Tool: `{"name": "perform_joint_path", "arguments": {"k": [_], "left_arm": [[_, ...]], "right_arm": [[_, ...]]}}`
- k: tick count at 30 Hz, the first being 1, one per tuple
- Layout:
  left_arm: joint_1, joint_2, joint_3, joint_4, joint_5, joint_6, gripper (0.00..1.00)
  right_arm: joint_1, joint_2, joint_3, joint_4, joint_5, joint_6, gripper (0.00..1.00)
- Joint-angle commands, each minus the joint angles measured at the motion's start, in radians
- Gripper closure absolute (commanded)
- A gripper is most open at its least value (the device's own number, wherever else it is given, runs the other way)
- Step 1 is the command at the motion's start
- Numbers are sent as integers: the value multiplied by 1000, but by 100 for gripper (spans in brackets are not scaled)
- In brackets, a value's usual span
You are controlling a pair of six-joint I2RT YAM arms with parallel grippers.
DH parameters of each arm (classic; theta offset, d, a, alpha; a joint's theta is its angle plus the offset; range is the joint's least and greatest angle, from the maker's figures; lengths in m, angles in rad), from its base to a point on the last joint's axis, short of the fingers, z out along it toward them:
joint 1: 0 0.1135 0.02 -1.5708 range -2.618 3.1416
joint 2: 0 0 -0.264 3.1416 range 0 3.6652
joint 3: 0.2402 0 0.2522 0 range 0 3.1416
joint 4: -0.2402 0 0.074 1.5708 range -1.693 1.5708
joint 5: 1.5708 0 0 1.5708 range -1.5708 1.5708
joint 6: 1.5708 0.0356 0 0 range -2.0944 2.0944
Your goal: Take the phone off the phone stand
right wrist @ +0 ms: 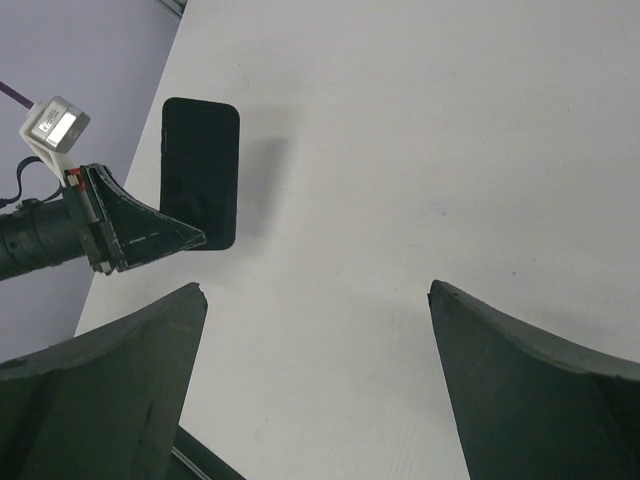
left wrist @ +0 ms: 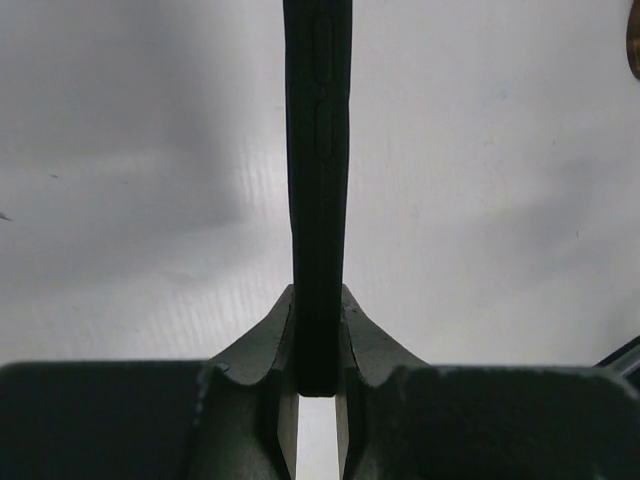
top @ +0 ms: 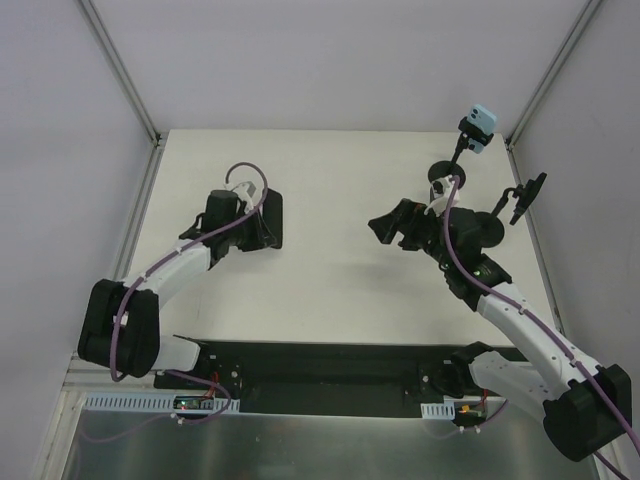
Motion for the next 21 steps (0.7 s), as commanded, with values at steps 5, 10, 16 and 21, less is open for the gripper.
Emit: {"name": "perform_joint_path", "arguments": {"k": [5,10,16,21], "left_arm": [[238,183,206,-117,307,8,100],[310,338,312,-264,380,61,100],[362,440,430,-390,360,155,100],[381,495,490,-505,319,227,92]], "right_arm": [[11,-16,-8,57,56,-59,4],[14,-17,-10,56,71,-76,4],[22,-28,-17,59,88,-91,4],[26,-28,-23,63,97,-99,4]]}}
